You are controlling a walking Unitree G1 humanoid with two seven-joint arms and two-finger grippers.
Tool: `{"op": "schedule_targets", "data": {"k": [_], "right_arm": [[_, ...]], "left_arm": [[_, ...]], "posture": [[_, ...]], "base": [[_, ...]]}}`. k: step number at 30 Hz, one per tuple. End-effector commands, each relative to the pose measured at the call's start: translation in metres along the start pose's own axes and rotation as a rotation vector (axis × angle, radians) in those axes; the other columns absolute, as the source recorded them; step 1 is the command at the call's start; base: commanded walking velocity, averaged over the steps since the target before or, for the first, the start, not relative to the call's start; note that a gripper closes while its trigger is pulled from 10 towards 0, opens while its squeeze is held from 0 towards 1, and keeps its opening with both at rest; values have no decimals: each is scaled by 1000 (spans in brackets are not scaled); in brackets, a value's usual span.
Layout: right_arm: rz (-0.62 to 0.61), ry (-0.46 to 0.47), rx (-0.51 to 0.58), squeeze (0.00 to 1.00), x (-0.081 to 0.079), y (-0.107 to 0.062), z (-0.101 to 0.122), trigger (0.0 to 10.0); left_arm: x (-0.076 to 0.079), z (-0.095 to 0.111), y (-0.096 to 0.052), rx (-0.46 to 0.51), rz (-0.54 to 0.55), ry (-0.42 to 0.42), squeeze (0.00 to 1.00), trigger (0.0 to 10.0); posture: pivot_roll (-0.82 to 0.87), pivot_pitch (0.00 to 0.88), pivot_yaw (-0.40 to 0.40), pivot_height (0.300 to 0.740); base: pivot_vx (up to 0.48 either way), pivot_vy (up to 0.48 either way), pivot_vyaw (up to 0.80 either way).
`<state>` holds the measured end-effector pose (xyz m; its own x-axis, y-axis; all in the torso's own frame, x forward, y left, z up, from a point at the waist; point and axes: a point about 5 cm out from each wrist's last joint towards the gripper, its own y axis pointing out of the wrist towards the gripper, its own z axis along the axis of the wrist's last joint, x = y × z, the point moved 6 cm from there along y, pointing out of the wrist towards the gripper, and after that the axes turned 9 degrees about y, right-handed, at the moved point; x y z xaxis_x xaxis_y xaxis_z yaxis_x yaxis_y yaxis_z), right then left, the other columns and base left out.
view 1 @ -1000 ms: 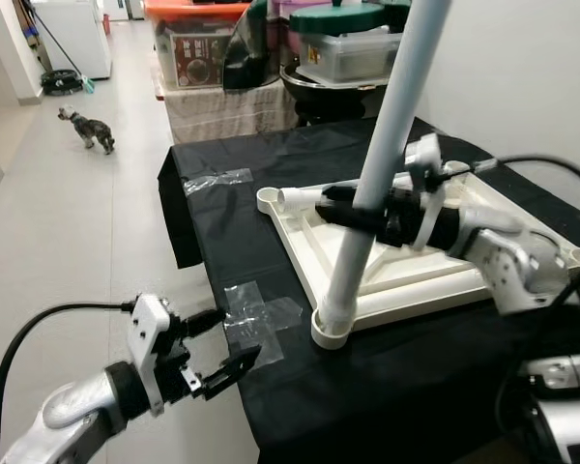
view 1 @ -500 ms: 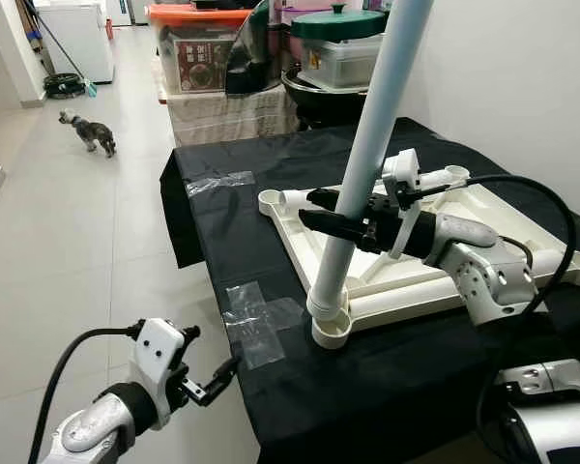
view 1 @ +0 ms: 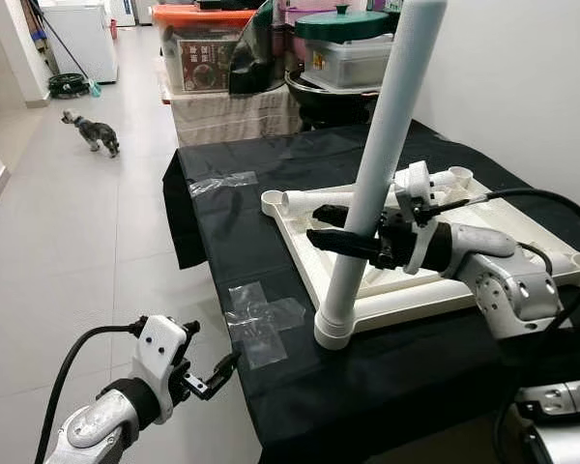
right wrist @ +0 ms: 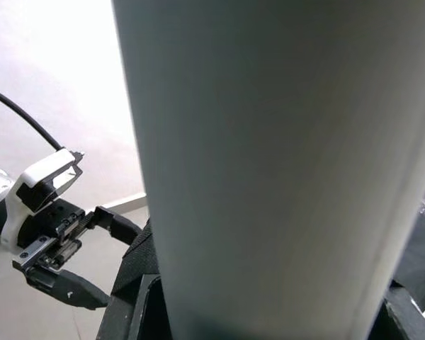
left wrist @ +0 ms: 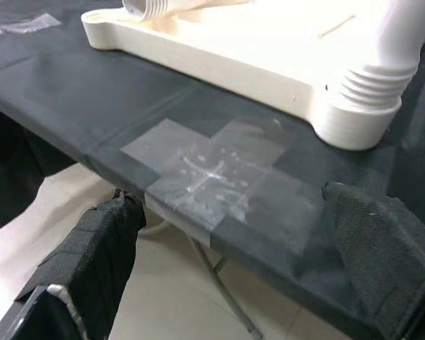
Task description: Building children table
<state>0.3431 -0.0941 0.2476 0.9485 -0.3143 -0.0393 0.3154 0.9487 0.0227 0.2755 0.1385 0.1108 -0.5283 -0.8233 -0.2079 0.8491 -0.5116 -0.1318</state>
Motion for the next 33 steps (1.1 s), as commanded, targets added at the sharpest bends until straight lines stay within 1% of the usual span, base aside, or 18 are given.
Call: {"op": "schedule_targets", "data": {"k": [1, 3, 5, 6, 8, 9, 10, 14, 17, 18, 19, 20, 22, 23, 25, 29, 31, 33], "right_arm": [[-1, 42, -30, 0, 0, 1, -14, 0], [0, 46, -30, 0, -1, 2, -15, 0], [-19, 54, -35, 0, 2, 5, -18, 0], [-51, 56, -48, 0, 7, 7, -22, 0], [-73, 58, -58, 0, 10, 7, -24, 0], [-121, 67, -62, 0, 16, 8, -28, 0], [-121, 67, -62, 0, 16, 8, -28, 0], [-203, 97, -57, 0, 20, 11, -38, 0], [-221, 101, -57, 0, 21, 11, -40, 0], [-279, 109, -67, 0, 24, 11, -47, 0], [-279, 109, -67, 0, 24, 11, -47, 0], [-298, 110, -69, 0, 25, 12, -49, 0], [-369, 121, -61, 0, 32, 10, -51, 0], [-369, 121, -61, 0, 32, 10, -51, 0], [-435, 125, -23, 0, 38, 9, -48, 0], [-476, 126, 1, 0, 39, 11, -48, 0], [-523, 154, -25, 0, 38, 15, -56, 0], [-523, 154, -25, 0, 38, 15, -56, 0]], "left_arm": [[0, -4, 1, -14, 4, 2, 0, 10000], [-1, -4, 2, -13, 6, 3, 0, 10000], [-2, -3, 2, -11, 12, 3, 0, 10000], [-3, -4, 2, -11, 19, 1, 0, 10000], [-3, -4, 2, -12, 24, 0, 0, 10000], [-3, -5, 1, -13, 31, -4, 0, 10000], [-3, -5, 1, -13, 31, -4, 0, 10000], [-2, -6, 2, -12, 36, -12, 0, 10000], [-2, -6, 2, -11, 37, -12, 0, 10000], [-4, -6, 3, -12, 39, -10, 0, 10000], [-4, -6, 3, -12, 39, -10, 0, 10000], [-4, -6, 3, -12, 41, -9, 0, 10000], [-6, -6, 3, -14, 46, -4, 0, 10000], [-6, -6, 3, -14, 46, -4, 0, 10000], [-7, -7, 3, -14, 50, -5, 0, 10000], [-7, -7, 3, -16, 52, -9, 0, 10000], [-5, -7, 4, -16, 49, -15, 0, 10000], [-5, -7, 4, -16, 49, -15, 0, 10000]], "posture": [[7, 0, -42, 740], [7, 0, -42, 740], [12, 0, -46, 740], [14, 0, -50, 740], [14, 0, -50, 740], [12, 0, -51, 740], [12, 0, -51, 740], [11, 0, -50, 740], [11, 0, -50, 740], [7, 0, -47, 740], [7, 0, -47, 740], [6, 0, -46, 740], [6, 0, -46, 740], [6, 0, -46, 740], [3, 0, -48, 740], [3, 0, -48, 740], [1, 0, -45, 740], [1, 0, -45, 740]], "base": [[0, 0, 0], [0, 0, 0], [0, 0, 0], [0, 0, 0], [0, 0, 0], [0, 0, 0], [0, 0, 0], [0, 0, 0], [0, 0, 0], [0, 0, 0], [0, 0, 0], [0, 0, 0], [0, 0, 0], [0, 0, 0], [0, 0, 0], [0, 0, 0], [0, 0, 0], [0, 0, 0]]}}
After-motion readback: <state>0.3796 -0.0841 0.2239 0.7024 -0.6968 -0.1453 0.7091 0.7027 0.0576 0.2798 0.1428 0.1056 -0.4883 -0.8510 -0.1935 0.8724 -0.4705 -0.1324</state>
